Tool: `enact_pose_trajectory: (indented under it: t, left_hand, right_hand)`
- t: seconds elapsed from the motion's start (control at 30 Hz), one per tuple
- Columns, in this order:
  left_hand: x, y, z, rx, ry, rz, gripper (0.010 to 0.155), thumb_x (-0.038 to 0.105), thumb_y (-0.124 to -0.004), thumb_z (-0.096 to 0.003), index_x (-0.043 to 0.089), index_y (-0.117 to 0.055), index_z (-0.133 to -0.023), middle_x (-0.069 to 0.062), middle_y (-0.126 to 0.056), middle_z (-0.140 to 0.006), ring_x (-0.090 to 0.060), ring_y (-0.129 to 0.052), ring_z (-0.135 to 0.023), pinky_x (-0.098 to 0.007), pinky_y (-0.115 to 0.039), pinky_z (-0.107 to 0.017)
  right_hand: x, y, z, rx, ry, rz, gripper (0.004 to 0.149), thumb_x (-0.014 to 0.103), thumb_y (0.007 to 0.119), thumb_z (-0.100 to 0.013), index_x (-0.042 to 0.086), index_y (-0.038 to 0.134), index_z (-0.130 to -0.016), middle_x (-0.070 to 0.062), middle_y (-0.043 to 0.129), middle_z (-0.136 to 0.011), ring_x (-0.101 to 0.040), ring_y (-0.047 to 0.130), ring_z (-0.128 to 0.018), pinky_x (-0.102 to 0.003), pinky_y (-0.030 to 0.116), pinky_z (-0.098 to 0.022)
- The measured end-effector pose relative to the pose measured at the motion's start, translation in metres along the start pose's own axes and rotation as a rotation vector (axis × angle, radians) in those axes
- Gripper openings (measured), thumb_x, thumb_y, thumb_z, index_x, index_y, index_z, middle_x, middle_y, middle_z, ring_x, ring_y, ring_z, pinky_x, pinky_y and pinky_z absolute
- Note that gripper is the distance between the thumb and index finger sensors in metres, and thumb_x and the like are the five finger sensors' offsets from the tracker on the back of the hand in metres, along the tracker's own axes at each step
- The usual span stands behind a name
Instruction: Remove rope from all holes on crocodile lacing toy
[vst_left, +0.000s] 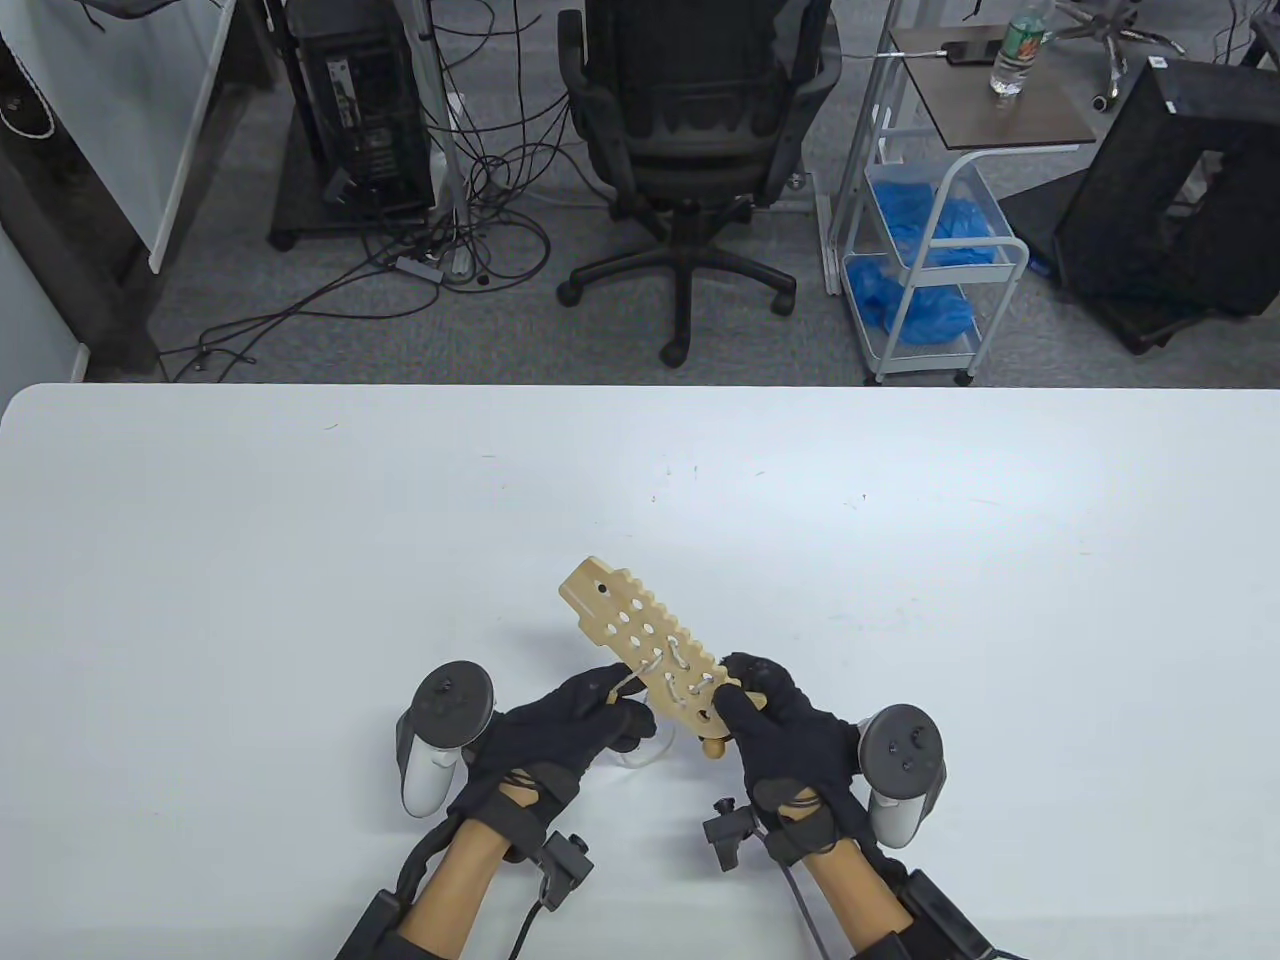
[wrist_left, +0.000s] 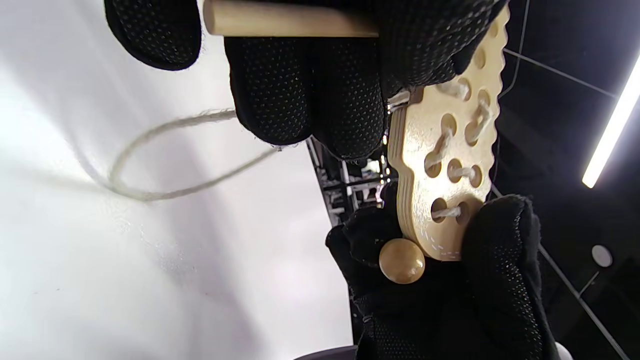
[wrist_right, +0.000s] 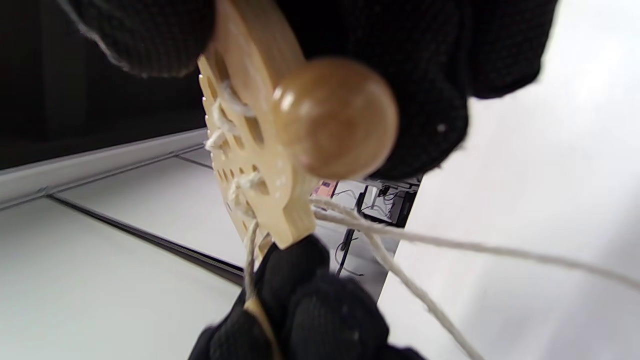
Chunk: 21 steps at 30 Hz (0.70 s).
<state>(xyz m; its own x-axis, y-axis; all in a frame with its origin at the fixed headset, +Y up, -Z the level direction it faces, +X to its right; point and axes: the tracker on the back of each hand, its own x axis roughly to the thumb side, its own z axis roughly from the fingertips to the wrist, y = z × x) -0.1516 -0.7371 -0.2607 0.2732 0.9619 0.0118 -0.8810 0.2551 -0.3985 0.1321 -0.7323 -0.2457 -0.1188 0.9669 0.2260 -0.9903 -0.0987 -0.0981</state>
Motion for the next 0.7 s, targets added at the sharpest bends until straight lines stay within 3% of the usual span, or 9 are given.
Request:
enact_pose_trajectory:
  t: [0.13,0.4,0.5,0.7]
  left_hand:
    - [-0.001,0.005,0.001,0.038,-0.001,-0.013,0.053,0.043,-0.075,-0.0518,0.029,-0.075,-0.103,0.004,-0.103,-0.083,-0.021,-0.098,-0.075,-0.06,-0.071,-0.066]
    - [-0.002,0.019,0.004,0.129,0.014,-0.063,0.056,0.043,-0.071,-0.0509,0.026,-0.069,-0.104,0.003,-0.106,-0.081,-0.02,-0.101,-0.075,-0.059,-0.073,-0.065]
    - [-0.002,0.025,0.005,0.179,0.02,-0.124,0.051,0.042,-0.072,-0.0499,0.027,-0.075,-0.099,0.001,-0.106,-0.082,-0.022,-0.101,-0.075,-0.059,-0.073,-0.065]
    - [0.002,0.036,0.011,0.282,0.036,-0.24,0.046,0.039,-0.078,-0.0476,0.036,-0.086,-0.093,-0.002,-0.093,-0.098,-0.027,-0.088,-0.088,-0.063,-0.066,-0.069]
  right_hand:
    - [-0.008,-0.009,-0.003,-0.046,0.071,0.0,0.047,0.036,0.08,-0.041,0.009,0.075,-0.079,-0.019,0.096,-0.06,-0.038,0.101,-0.038,-0.061,0.078,-0.043]
    - [-0.02,-0.027,-0.008,-0.133,0.188,-0.038,0.047,0.036,0.079,-0.041,0.008,0.075,-0.079,-0.02,0.095,-0.06,-0.038,0.1,-0.038,-0.06,0.078,-0.042]
    - [-0.024,-0.034,-0.008,-0.167,0.236,-0.058,0.047,0.036,0.079,-0.042,0.008,0.075,-0.079,-0.02,0.095,-0.06,-0.038,0.1,-0.039,-0.06,0.077,-0.042]
    - [-0.035,-0.049,-0.01,-0.215,0.336,-0.143,0.047,0.036,0.077,-0.042,0.008,0.073,-0.081,-0.02,0.094,-0.063,-0.038,0.099,-0.041,-0.061,0.076,-0.044]
